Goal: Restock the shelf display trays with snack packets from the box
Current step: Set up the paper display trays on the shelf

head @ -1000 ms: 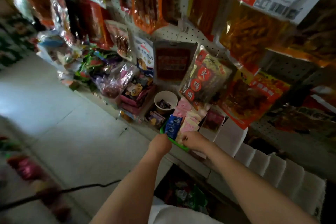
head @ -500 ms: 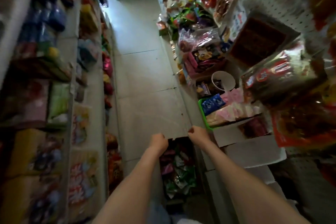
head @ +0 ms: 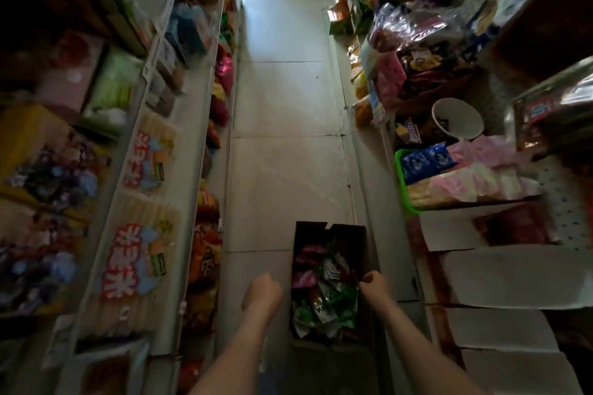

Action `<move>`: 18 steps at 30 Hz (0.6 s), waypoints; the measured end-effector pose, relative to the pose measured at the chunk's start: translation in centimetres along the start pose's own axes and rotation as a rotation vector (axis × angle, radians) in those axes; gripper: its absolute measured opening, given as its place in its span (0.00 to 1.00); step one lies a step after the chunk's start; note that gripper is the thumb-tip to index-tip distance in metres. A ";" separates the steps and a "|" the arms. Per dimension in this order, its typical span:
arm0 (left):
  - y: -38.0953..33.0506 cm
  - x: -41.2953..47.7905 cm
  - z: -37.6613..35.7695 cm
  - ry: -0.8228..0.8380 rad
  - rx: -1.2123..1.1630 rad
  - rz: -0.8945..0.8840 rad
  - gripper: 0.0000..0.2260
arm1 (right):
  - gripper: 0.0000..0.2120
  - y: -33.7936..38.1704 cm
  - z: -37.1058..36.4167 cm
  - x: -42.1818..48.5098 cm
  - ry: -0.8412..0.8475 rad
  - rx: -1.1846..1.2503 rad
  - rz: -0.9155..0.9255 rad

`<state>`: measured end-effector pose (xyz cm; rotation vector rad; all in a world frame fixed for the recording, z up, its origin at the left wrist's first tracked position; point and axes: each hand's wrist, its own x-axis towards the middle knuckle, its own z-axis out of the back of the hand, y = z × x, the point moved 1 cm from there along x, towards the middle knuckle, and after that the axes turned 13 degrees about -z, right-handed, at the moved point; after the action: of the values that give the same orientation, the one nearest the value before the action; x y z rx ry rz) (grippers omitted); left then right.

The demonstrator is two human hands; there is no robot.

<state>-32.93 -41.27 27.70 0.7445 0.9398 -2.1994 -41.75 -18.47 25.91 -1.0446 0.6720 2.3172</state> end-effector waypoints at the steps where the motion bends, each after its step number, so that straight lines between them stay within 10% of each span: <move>1: 0.7 0.5 -0.8 0.000 -0.002 0.015 0.14 | 0.10 -0.7 -0.5 0.8 -0.008 0.014 -0.011; 13: 10.5 4.9 -17.0 0.086 -0.026 0.011 0.17 | 0.35 -19.6 -11.2 11.1 0.138 0.319 -0.145; 18: 12.4 8.4 -20.4 0.093 -0.034 -0.046 0.18 | 0.25 -20.2 -14.1 15.3 0.014 0.063 -0.132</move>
<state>-24.32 -35.07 4.70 0.8225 1.0478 -2.1990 -30.52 -8.27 1.17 -1.0453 0.6570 2.1643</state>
